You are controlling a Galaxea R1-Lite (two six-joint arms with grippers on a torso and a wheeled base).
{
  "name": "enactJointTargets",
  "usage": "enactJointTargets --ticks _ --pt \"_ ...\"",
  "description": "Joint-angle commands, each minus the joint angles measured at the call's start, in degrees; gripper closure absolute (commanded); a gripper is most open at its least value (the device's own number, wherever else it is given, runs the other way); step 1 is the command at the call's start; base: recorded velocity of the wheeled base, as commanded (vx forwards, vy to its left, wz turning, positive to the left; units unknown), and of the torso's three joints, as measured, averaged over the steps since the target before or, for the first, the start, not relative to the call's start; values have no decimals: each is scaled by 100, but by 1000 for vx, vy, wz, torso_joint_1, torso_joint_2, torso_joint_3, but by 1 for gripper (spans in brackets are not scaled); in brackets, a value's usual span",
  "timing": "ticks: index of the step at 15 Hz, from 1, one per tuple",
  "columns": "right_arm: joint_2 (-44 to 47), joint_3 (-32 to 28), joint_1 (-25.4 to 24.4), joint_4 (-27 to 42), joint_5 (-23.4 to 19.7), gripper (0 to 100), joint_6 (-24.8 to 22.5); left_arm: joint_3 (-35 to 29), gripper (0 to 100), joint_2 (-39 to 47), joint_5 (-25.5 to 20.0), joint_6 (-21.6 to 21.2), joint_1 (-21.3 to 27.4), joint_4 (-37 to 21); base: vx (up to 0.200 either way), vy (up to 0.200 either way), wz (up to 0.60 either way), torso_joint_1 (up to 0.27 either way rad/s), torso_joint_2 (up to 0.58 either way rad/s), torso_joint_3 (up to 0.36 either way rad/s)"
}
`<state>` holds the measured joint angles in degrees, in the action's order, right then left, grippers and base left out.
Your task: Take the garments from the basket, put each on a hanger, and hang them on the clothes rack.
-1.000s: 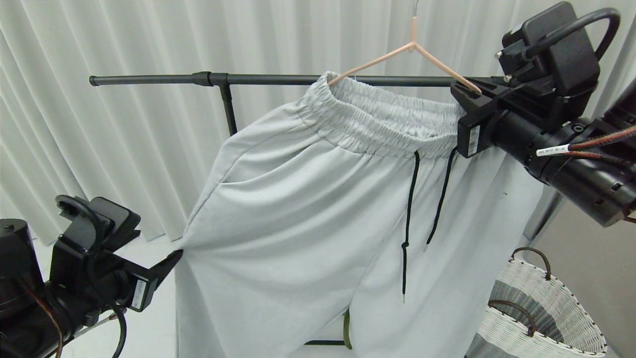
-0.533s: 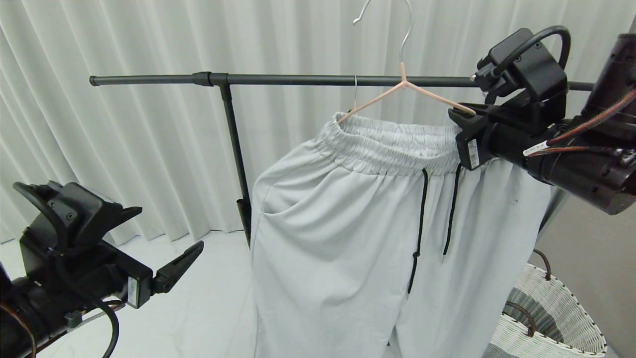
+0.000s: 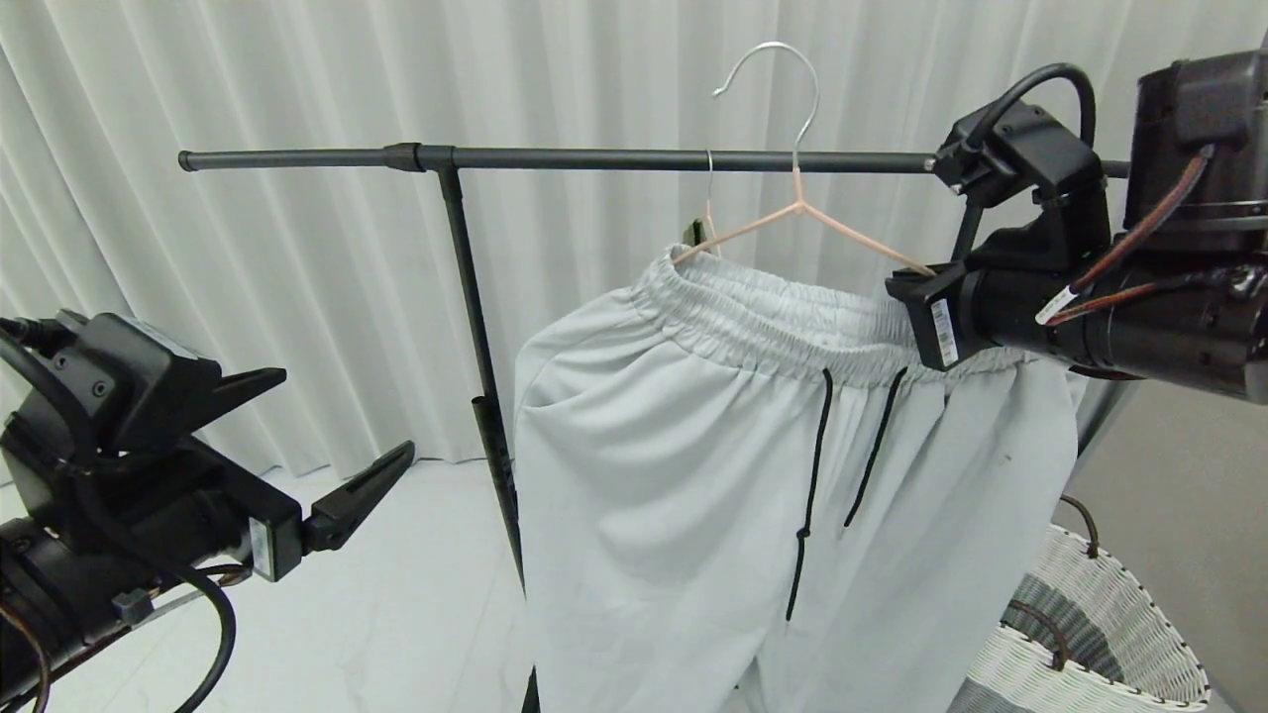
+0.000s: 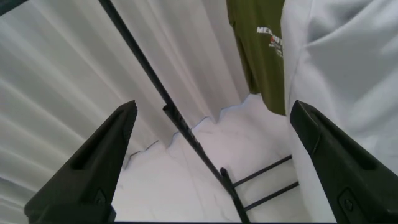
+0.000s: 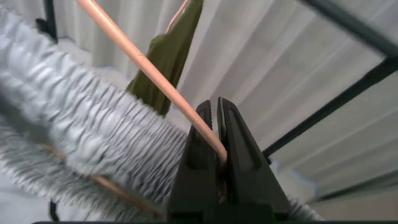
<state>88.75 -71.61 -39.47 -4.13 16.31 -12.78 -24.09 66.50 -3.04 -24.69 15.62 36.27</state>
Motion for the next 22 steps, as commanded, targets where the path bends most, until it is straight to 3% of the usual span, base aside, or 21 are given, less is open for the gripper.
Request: enactJointTargets --ticks 1,10,18,22 --pt "-15 -143 80 369 21 100 100 -8 0 21 5 -1 3 3 0 0 0 0 0 0" --pt "-613 -117 941 1934 777 100 100 9 0 206 339 16 -76 -6 0 0 0 0 0 0" --pt "-1545 376 1706 2734 812 100 109 89 0 223 339 -10 -612 -23 0 0 0 0 0 0" --pt "-1844 507 2040 2778 812 100 109 256 0 170 339 -1 -639 -6 0 0 0 0 0 0"
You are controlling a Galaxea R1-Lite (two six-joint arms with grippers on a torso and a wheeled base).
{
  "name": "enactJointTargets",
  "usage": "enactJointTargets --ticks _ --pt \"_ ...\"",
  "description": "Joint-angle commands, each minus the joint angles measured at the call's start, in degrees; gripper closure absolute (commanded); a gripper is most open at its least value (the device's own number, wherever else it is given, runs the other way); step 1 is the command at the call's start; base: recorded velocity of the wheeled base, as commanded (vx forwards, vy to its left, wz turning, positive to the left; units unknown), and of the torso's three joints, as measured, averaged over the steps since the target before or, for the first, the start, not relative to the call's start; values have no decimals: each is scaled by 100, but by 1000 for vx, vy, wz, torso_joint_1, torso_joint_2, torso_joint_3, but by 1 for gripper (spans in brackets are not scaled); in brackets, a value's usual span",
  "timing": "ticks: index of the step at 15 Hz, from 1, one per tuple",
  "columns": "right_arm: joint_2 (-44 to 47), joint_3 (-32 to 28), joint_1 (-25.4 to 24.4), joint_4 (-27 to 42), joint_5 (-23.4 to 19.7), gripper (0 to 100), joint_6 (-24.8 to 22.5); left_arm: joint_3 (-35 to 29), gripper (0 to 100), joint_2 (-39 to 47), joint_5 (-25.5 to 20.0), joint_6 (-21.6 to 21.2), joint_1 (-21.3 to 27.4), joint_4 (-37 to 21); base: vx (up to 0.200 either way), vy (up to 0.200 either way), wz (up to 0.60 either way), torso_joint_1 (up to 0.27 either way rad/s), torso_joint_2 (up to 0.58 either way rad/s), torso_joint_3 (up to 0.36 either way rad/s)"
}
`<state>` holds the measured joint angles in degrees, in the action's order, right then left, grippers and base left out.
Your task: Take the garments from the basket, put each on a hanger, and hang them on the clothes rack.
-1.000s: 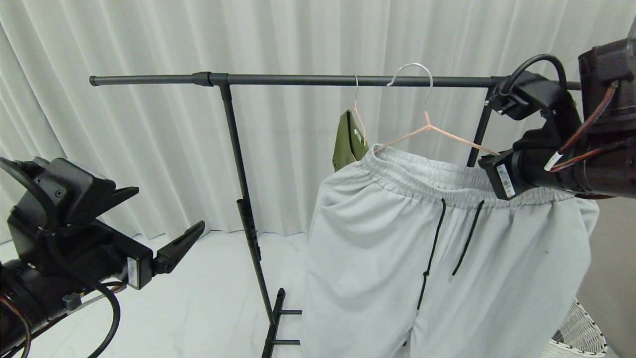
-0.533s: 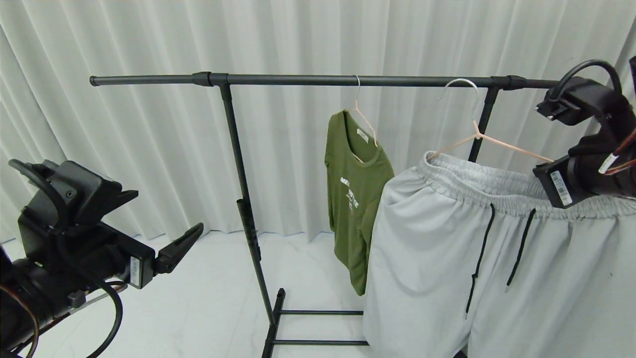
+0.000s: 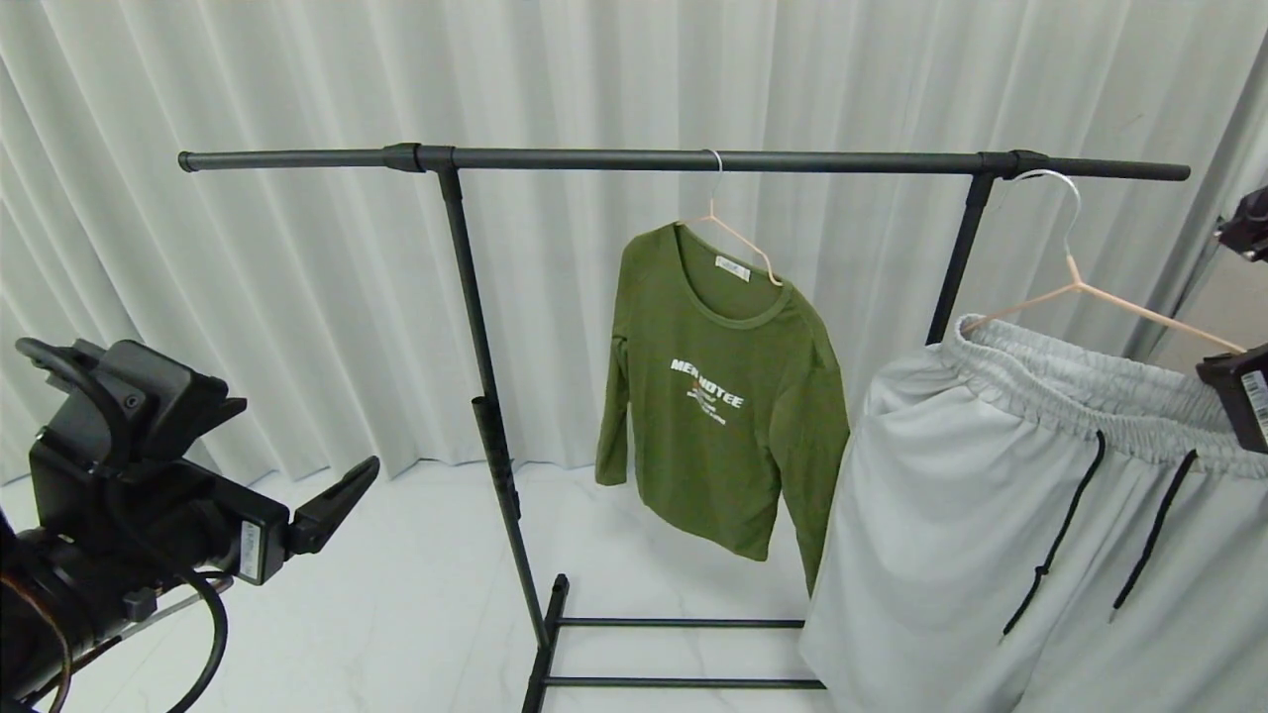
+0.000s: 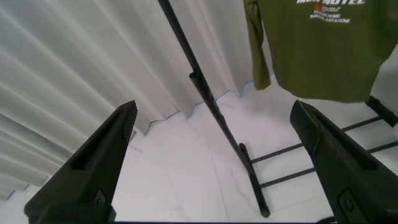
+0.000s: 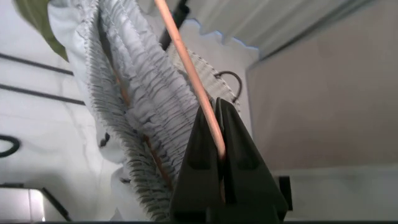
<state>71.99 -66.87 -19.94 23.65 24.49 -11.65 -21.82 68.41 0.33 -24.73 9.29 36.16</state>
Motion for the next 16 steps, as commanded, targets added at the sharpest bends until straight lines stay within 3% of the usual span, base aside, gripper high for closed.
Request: enactJointTargets --ticks 1,6,16 --pt "-229 121 228 8 3 100 -12 38 0 -47 11 30 -112 5 0 0 0 0 0 0" --pt "-510 323 430 17 -6 100 -12 29 0 -206 11 56 -780 5 0 0 0 0 0 0" --pt "-519 376 412 -10 -6 100 -12 213 0 -329 2 48 -841 5 0 0 0 0 0 0"
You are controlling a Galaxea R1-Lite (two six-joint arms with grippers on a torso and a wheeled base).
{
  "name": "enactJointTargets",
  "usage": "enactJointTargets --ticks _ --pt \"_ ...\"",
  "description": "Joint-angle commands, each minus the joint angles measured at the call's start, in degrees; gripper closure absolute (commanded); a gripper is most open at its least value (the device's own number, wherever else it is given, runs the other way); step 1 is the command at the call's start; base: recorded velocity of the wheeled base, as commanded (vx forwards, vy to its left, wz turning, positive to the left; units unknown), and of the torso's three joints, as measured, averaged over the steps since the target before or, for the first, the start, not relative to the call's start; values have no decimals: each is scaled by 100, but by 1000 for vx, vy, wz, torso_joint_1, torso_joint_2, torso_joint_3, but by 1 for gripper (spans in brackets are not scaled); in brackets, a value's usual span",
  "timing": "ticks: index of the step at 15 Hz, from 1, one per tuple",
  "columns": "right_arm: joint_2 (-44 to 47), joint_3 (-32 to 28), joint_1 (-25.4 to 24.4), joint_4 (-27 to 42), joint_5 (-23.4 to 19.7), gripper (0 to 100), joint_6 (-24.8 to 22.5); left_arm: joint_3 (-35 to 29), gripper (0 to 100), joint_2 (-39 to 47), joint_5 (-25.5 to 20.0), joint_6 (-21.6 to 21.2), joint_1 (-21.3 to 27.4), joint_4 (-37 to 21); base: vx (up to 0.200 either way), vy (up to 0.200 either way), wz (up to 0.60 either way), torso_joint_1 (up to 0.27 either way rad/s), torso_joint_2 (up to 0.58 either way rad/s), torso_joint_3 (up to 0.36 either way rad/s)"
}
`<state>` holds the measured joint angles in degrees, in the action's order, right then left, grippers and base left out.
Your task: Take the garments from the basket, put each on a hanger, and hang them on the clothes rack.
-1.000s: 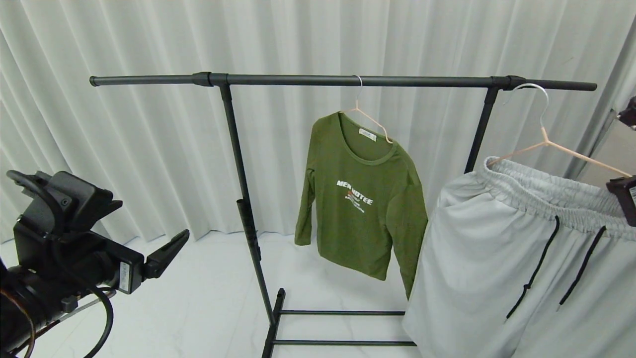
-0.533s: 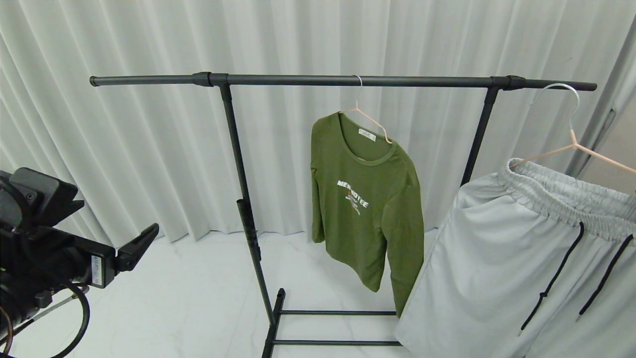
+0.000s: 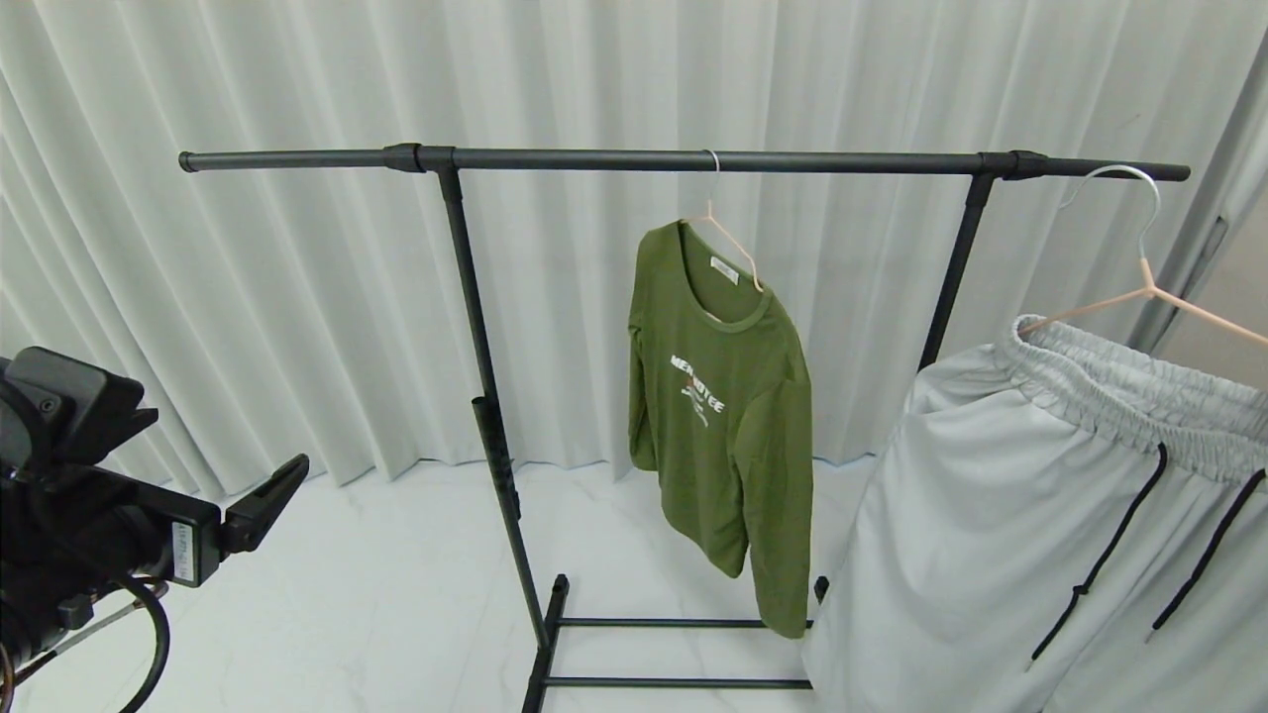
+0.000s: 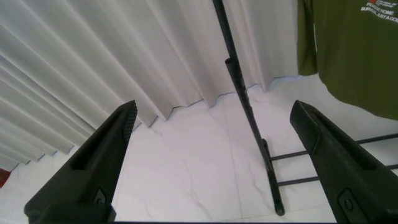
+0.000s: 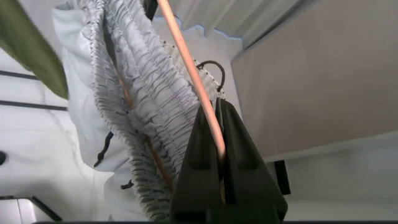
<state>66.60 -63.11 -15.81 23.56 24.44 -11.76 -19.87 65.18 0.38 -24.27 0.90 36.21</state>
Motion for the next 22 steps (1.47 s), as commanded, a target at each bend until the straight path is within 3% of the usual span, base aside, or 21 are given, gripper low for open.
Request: enactJointTargets --ticks 1,7,13,16,22 --pt "11 1 -1 -1 -1 100 -1 18 0 -14 -3 1 6 0 0 -200 0 2 -7 2" --pt "-24 1 -18 -1 -1 100 -1 27 0 -23 -11 10 6 0 0 -200 0 2 2 2" --pt "-42 9 -247 -36 -27 100 25 10 0 -32 -20 10 6 9 0 0 0 0 0 0" --pt "-42 1 -467 -36 -27 100 271 36 0 -76 24 19 6 9 0 0 0 0 0 0" --pt "-33 1 -590 -203 -27 100 271 27 0 -94 24 80 6 0 200 0 0 0 3 3"
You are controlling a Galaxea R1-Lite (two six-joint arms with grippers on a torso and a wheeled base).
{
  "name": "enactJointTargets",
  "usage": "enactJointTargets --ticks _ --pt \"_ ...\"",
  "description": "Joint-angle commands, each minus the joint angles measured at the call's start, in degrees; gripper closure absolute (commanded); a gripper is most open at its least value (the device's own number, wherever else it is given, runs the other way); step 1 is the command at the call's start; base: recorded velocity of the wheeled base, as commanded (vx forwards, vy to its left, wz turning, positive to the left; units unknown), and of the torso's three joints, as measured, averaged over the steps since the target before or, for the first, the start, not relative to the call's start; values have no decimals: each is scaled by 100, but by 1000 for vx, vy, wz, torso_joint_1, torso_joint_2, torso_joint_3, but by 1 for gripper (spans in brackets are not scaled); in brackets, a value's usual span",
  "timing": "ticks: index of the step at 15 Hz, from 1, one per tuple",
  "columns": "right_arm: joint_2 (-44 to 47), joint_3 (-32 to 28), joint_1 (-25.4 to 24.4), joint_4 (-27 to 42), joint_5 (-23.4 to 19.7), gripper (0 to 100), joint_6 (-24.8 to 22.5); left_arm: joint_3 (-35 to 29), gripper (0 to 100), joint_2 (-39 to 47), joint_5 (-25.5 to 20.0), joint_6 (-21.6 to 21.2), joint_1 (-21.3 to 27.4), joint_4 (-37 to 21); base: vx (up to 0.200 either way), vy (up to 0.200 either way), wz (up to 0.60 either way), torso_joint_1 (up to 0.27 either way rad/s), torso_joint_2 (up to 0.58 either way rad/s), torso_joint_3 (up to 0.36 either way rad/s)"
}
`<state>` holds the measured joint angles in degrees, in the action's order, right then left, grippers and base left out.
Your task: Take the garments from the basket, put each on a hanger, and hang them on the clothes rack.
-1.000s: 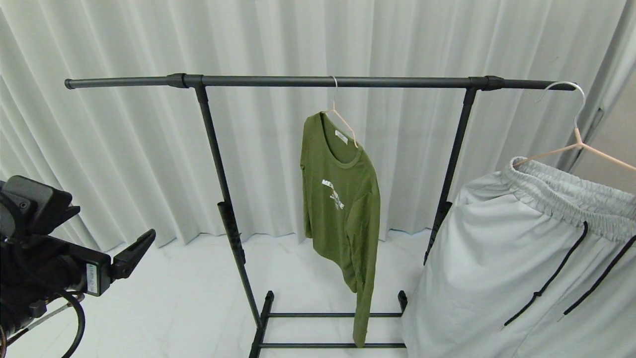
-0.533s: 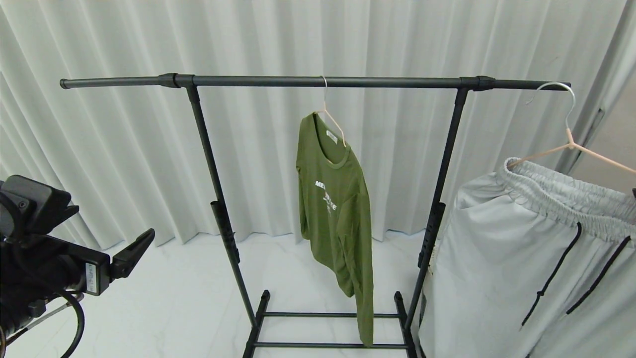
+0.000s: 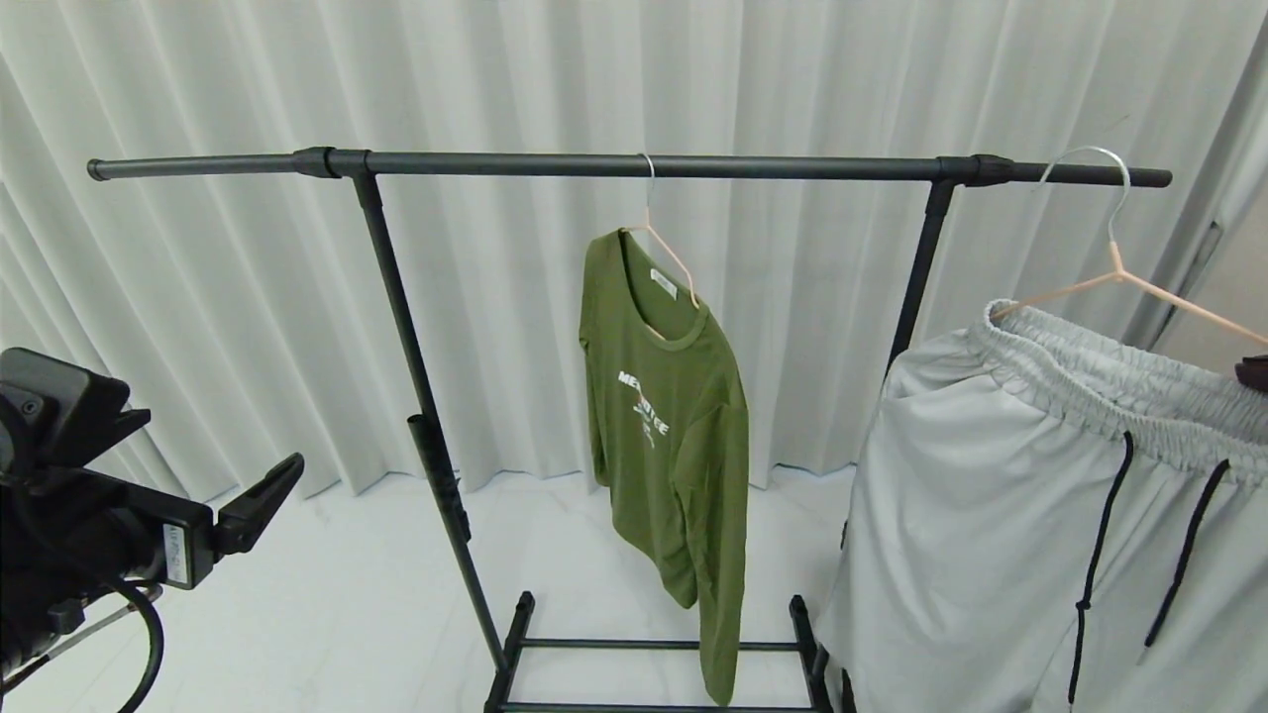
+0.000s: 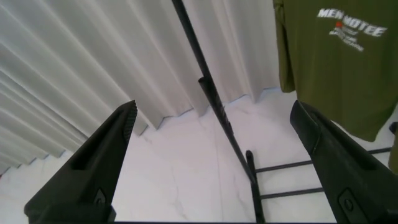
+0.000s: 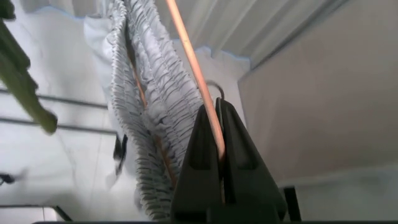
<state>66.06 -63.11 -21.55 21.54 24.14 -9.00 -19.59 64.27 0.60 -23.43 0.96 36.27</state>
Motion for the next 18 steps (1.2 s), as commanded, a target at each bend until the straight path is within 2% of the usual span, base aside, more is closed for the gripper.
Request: enactJointTargets --ticks 1,5,8,11,14,18 --pt "21 1 -68 -1 3 100 3 -1 0 7 -7 -4 0 -6 200 0 0 17 2 2" --pt "82 9 -209 -220 3 100 117 17 0 7 -7 5 9 -6 200 0 0 1 5 4" --pt "434 -8 -402 -695 3 100 407 34 0 -20 -33 14 27 3 0 0 0 0 0 0" --pt "953 -114 -429 -1302 3 100 443 175 0 -195 -33 5 79 -6 0 0 0 0 0 0" --pt "1524 -421 -402 -1574 3 100 443 175 0 -231 -33 -4 79 -6 0 0 0 0 0 0" --pt "2464 -1204 -174 -1785 3 100 443 175 0 -239 -25 -4 79 3 0 0 0 0 0 0"
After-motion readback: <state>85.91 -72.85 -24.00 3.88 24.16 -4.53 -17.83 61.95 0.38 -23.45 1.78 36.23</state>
